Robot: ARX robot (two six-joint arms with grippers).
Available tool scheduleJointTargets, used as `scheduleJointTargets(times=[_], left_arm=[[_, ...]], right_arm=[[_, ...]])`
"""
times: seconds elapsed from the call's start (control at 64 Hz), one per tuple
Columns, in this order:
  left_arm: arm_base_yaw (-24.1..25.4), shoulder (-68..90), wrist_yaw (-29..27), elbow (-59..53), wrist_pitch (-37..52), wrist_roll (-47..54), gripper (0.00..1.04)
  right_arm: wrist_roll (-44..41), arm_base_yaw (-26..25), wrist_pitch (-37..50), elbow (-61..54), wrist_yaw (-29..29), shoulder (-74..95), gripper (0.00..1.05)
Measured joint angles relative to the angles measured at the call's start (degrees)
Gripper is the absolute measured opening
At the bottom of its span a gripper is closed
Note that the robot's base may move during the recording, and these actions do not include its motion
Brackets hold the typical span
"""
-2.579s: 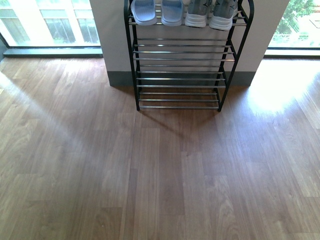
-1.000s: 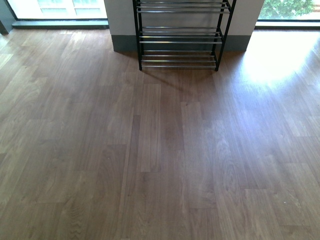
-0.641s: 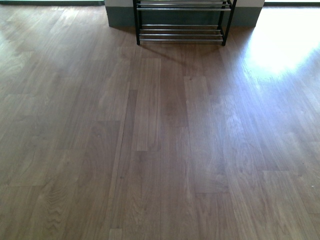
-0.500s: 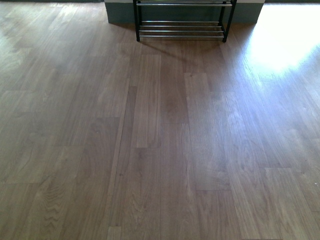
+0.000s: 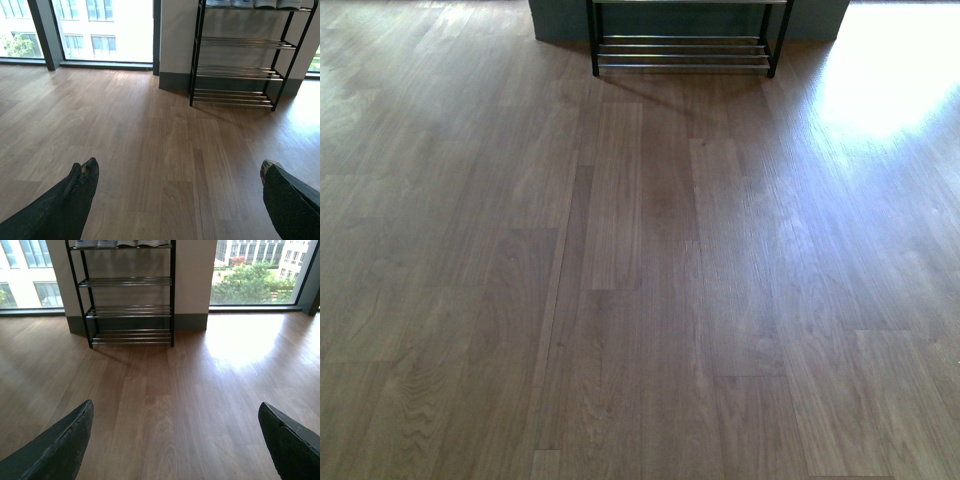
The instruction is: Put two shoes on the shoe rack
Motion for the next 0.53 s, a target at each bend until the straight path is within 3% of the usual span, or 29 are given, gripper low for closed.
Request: scheduleJointTargets(times=[0.531], left_arm=[[0.0,0.0,0.0,0.0,0.0,0.0,0.95]], right_arm=[[0.02,0.0,0.0,0.0,0.02,0.0,0.96]])
